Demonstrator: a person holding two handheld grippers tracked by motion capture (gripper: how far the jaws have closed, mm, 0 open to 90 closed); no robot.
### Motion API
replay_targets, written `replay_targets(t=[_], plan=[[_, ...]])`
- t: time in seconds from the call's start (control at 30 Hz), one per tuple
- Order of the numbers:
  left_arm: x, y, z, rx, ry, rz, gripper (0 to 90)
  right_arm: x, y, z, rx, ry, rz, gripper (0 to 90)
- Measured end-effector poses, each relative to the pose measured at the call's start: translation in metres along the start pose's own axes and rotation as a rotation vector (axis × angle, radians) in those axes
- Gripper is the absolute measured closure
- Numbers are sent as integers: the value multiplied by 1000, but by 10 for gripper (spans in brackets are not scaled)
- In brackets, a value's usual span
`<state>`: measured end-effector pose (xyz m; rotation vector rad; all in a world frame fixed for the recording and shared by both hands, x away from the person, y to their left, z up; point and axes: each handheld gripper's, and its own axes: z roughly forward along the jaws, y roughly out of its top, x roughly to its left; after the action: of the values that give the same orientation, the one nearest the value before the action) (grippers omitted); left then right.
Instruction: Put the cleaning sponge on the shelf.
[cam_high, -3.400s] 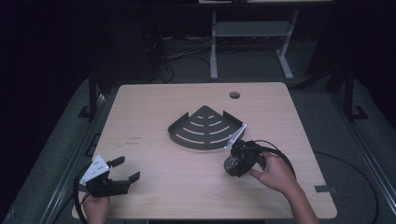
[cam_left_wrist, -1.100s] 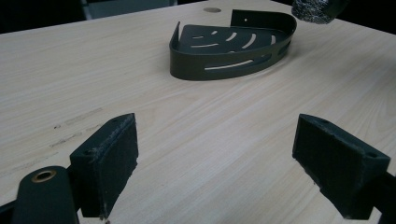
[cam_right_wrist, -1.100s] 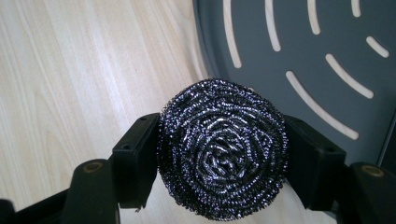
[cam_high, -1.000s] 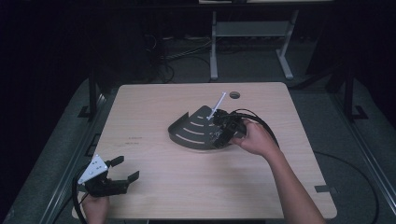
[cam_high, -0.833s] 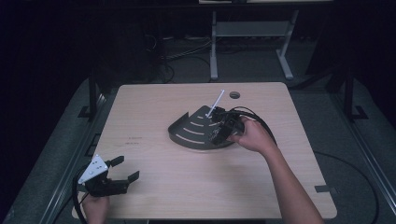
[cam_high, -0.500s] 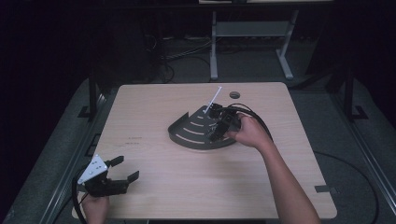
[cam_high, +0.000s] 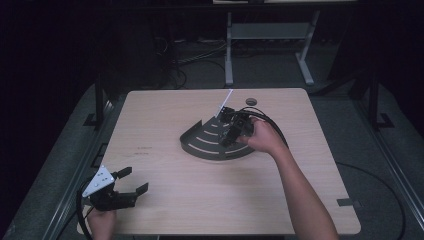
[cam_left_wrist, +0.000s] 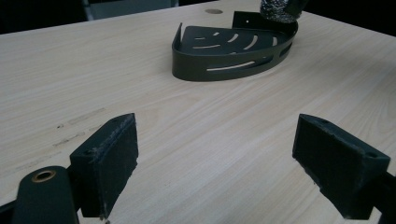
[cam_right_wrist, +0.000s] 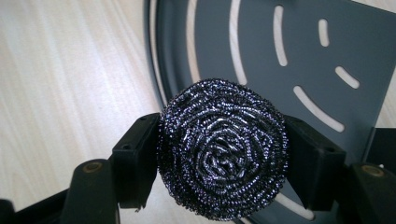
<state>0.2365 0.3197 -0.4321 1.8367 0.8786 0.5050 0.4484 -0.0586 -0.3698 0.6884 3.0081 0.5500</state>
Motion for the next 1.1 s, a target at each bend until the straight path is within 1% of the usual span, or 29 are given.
replay_targets(t=[0.07,0.1,0.13,0.23,0.27,0.33,0.4,0.47,0.5,0.53,0.67,0.8,0.9,1.1], plan=[[0,0,0,-1,1,3,137,-3,1,3,0,-1,5,324],[0,0,0,0,-1,2,137,-5,2,7,7,-1,11,324],[0,0,0,0,-1,2,137,-5,2,7,7,-1,11,324],[0,0,0,-2,1,2,137,-7,4,17,20,-10,21,324],[0,0,0,-2,1,2,137,-7,4,17,20,-10,21,324],[0,0,0,-3,-1,1,137,-8,5,22,15,-9,27,324],[0,0,0,-1,0,2,137,-10,5,30,18,2,40,324],[0,0,0,-2,-1,2,137,-11,5,32,21,-4,42,324],[0,0,0,-1,-1,3,137,-13,5,37,25,-19,44,323],[0,0,0,-2,-1,3,137,-13,5,38,22,-20,46,323],[1,0,-1,-6,2,-5,137,-15,8,44,11,-9,53,323],[1,0,-1,-6,3,-4,137,-17,9,48,7,-9,58,323],[1,0,-1,-6,1,-5,137,-19,9,53,19,-10,68,322],[2,0,-2,-8,2,-6,137,-21,8,58,11,-12,85,322]])
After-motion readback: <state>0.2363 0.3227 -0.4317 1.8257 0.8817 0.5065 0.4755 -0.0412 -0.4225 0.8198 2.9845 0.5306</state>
